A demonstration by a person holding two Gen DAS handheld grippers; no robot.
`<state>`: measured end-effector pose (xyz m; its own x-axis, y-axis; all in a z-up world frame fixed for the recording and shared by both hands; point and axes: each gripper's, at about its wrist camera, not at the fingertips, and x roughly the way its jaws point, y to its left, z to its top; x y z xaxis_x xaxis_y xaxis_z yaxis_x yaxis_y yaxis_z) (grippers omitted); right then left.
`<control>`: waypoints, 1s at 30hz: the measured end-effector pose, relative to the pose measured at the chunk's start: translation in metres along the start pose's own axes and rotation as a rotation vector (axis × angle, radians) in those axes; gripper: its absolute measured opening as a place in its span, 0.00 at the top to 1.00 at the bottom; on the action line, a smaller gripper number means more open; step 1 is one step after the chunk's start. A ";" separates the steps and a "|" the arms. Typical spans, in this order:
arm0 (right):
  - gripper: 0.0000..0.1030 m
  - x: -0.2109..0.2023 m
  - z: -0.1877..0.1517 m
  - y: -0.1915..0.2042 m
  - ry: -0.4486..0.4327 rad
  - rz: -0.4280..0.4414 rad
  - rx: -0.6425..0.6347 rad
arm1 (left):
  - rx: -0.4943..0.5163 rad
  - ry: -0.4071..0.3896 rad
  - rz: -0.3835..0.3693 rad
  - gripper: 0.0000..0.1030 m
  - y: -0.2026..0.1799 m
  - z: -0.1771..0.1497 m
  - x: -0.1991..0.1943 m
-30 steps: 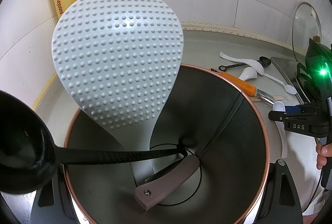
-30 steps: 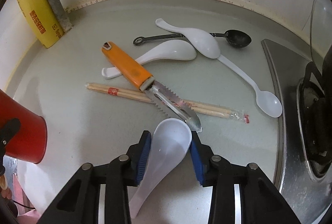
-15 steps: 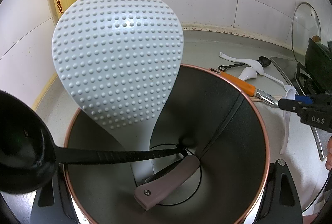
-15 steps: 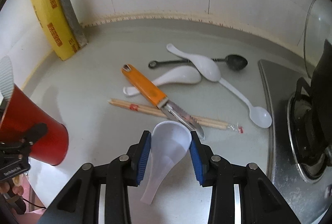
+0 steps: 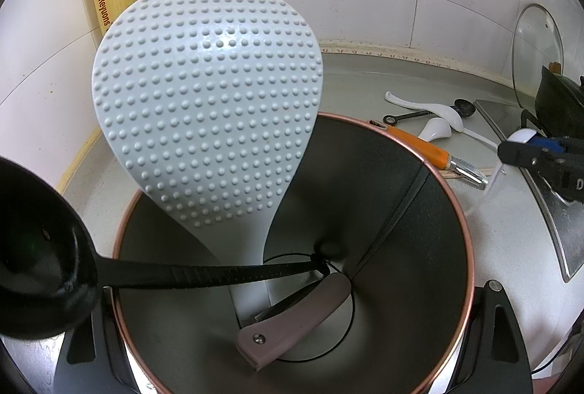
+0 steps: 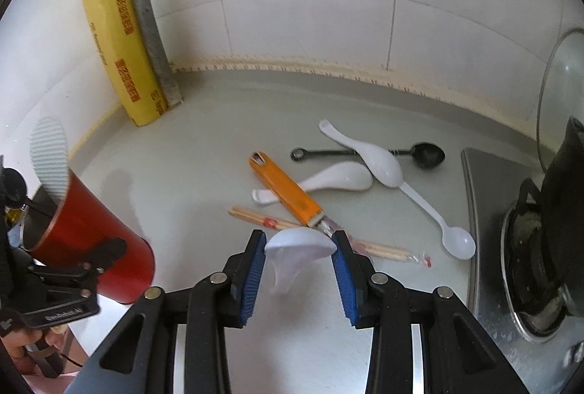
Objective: Organize utensils
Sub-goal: 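Lower the white soup spoon into the red holder and open the right gripper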
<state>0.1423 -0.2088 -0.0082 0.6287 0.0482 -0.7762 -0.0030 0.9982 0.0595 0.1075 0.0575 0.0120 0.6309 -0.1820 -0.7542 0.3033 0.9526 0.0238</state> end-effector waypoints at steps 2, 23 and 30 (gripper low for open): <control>0.62 -0.003 0.003 0.004 -0.012 0.004 -0.012 | 0.000 0.000 0.000 0.13 0.000 0.000 0.000; 0.62 -0.041 0.036 0.039 -0.118 0.082 -0.107 | 0.000 0.000 0.001 0.13 0.000 0.000 0.000; 0.62 -0.073 0.063 0.060 -0.220 0.133 -0.177 | 0.001 0.000 0.000 0.13 0.000 0.000 0.000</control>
<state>0.1456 -0.1547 0.0913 0.7670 0.1890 -0.6133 -0.2193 0.9753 0.0263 0.1076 0.0579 0.0120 0.6310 -0.1823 -0.7541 0.3042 0.9523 0.0243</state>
